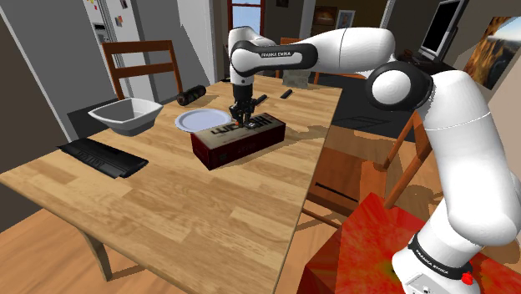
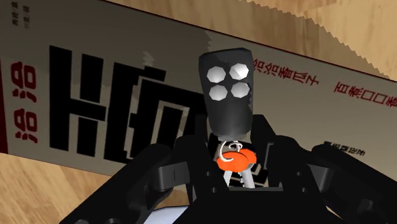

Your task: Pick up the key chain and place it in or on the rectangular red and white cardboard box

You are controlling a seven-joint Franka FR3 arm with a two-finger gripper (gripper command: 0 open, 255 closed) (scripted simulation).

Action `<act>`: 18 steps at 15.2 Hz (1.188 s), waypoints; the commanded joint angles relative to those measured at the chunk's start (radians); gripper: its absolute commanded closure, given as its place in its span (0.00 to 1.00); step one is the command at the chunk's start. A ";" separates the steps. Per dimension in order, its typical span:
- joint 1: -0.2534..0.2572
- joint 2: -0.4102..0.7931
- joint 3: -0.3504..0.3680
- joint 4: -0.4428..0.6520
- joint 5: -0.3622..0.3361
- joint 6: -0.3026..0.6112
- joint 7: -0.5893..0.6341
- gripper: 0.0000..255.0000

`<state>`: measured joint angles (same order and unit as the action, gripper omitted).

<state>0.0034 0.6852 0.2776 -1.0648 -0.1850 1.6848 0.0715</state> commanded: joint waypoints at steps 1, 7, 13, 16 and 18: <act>-0.001 0.000 0.000 -0.009 0.000 0.009 0.000 1.00; -0.001 0.000 0.000 -0.009 0.000 0.009 0.000 1.00; -0.001 0.000 0.000 -0.009 0.000 0.009 0.000 0.00; 0.021 0.032 -0.002 0.149 -0.003 -0.114 -0.008 0.00; 0.029 0.049 -0.004 0.205 -0.006 -0.153 -0.011 0.00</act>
<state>0.0301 0.7315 0.2738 -0.8832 -0.1907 1.5543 0.0623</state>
